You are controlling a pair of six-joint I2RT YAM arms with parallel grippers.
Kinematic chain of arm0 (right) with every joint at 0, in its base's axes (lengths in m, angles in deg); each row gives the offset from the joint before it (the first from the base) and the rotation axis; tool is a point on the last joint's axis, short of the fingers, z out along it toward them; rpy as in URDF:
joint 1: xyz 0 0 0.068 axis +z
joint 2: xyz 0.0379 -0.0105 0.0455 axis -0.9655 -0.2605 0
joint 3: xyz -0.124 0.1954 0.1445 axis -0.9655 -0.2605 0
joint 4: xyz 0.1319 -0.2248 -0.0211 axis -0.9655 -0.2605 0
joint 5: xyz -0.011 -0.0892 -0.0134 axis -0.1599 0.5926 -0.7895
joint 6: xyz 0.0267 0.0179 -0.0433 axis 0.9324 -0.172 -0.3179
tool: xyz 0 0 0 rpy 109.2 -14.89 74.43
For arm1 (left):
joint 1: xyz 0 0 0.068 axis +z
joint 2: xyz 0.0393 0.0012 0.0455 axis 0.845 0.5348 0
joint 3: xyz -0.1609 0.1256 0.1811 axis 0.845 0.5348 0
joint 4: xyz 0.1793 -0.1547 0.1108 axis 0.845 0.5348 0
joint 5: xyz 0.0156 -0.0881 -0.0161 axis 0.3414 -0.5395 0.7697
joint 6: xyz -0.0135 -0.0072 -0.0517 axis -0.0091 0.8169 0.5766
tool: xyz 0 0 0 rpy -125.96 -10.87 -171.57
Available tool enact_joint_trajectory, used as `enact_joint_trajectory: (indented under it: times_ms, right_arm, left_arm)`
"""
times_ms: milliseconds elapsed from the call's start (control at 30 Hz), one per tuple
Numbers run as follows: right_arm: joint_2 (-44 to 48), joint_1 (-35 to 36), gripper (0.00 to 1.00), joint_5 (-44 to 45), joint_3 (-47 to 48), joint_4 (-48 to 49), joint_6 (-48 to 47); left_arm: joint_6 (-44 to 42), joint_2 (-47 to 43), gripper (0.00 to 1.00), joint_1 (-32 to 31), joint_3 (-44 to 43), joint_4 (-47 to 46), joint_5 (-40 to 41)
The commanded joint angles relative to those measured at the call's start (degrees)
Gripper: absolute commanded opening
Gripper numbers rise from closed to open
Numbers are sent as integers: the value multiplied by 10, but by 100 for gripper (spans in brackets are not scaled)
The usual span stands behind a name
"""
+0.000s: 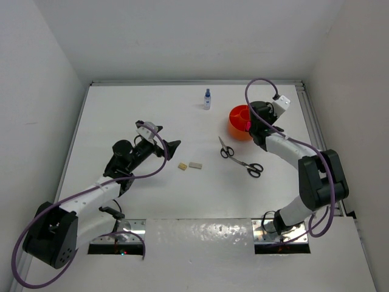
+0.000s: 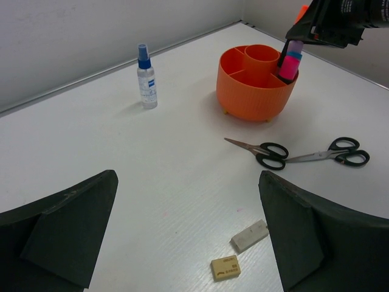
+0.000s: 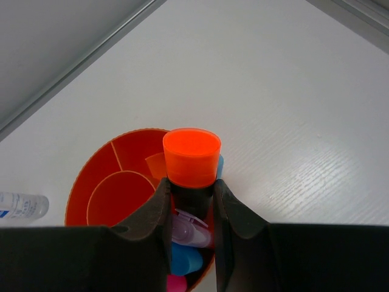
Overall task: Sort the stationery into containers
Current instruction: Place the pen in the storage box.
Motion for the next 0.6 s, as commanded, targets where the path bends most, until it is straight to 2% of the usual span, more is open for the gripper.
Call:
enact_joint_trajectory:
  times_ms: [0, 567]
  right_arm:
    - [-13, -8, 0, -19, -6, 35, -6]
    - [-41, -16, 0, -67, -11, 43, -8]
  left_arm:
    - [-7, -13, 100, 10, 5, -27, 2]
    - [-7, -19, 100, 15, 7, -25, 3]
